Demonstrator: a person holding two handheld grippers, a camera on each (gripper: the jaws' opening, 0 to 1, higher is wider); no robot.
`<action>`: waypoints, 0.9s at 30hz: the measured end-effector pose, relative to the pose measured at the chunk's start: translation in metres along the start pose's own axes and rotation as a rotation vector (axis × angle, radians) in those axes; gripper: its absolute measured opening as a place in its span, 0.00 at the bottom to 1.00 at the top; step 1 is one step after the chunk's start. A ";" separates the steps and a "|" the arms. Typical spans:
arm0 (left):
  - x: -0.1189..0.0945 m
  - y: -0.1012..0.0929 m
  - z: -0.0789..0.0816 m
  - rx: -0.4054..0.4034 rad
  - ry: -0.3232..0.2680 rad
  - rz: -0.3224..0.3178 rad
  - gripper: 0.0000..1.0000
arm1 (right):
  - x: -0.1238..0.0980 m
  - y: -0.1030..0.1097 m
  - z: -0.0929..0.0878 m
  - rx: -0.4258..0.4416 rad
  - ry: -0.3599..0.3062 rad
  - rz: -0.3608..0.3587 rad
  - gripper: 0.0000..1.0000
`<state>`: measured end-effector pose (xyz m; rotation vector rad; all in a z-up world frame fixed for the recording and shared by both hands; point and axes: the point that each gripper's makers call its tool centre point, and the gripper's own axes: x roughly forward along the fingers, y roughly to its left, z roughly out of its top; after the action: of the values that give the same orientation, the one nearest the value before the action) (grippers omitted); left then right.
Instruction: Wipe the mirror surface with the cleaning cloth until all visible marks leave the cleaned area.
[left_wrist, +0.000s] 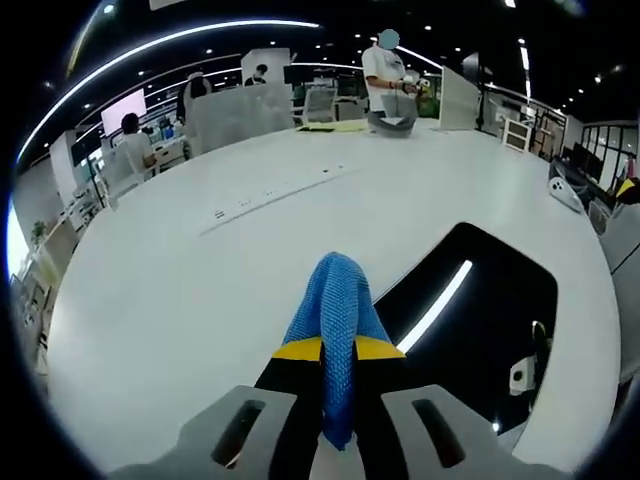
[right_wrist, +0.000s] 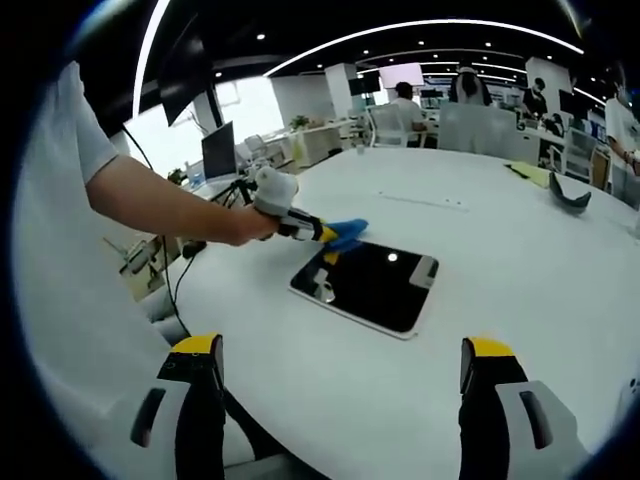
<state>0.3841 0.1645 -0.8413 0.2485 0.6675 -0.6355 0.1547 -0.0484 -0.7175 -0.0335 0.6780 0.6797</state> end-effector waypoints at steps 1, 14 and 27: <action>0.000 0.000 0.000 0.000 0.000 0.001 0.07 | 0.000 0.000 0.000 0.000 0.000 0.001 0.98; 0.000 -0.001 0.000 0.000 0.003 0.023 0.06 | -0.006 -0.004 -0.002 0.001 -0.007 0.000 0.98; 0.003 -0.008 0.002 0.015 0.004 0.031 0.06 | -0.012 -0.008 -0.008 0.008 -0.007 0.003 0.98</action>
<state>0.3814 0.1559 -0.8415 0.2735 0.6613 -0.6104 0.1481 -0.0636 -0.7179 -0.0229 0.6739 0.6793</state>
